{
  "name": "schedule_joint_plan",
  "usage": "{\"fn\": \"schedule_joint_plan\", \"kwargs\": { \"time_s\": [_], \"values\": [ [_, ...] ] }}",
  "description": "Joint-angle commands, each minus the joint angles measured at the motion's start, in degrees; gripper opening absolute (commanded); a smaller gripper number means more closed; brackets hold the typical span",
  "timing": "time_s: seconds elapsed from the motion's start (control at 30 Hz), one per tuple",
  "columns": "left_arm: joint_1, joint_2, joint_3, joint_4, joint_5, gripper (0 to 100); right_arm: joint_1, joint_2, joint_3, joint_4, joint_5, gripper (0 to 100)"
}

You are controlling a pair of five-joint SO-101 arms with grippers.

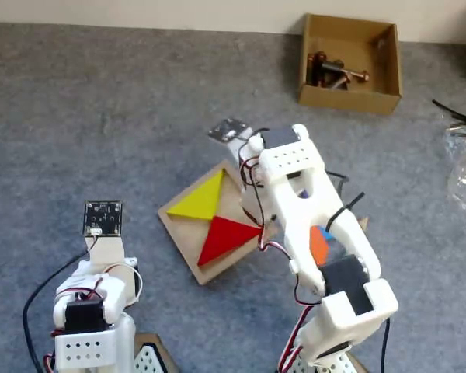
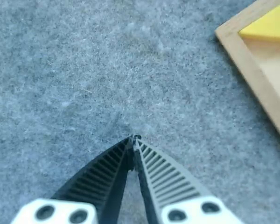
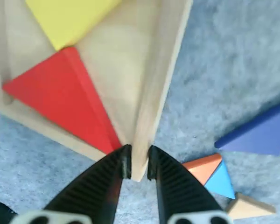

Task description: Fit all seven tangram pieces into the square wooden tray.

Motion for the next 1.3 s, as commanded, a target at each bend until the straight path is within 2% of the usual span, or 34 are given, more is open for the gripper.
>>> {"fn": "schedule_joint_plan", "kwargs": {
  "time_s": [0.0,0.2,0.3,0.43,0.6,1.03,1.27],
  "values": [
    [-0.5,0.4,1.2,0.4,0.2,0,-0.9,-2.0,-3.2,-3.7,0.7,6.3],
    [-0.5,0.4,1.2,0.4,0.2,0,-0.9,1.9,-3.6,-9.5,0.8,6.3],
    [-0.5,0.4,1.2,0.4,0.2,0,-2.0,2.1,-3.2,-7.9,2.3,7.3],
    [-0.5,0.4,1.2,0.4,0.2,0,-6.9,2.2,-3.1,1.4,12.7,16.3],
    [-0.5,0.4,1.2,0.4,0.2,0,-10.2,2.4,-3.2,3.7,16.9,27.5],
    [-0.5,0.4,1.2,0.4,0.2,0,-18.5,2.5,-3.6,3.4,16.7,28.0],
    [-0.5,0.4,1.2,0.4,0.2,0,-23.3,2.5,1.5,-4.6,16.5,28.2]
  ]
}}
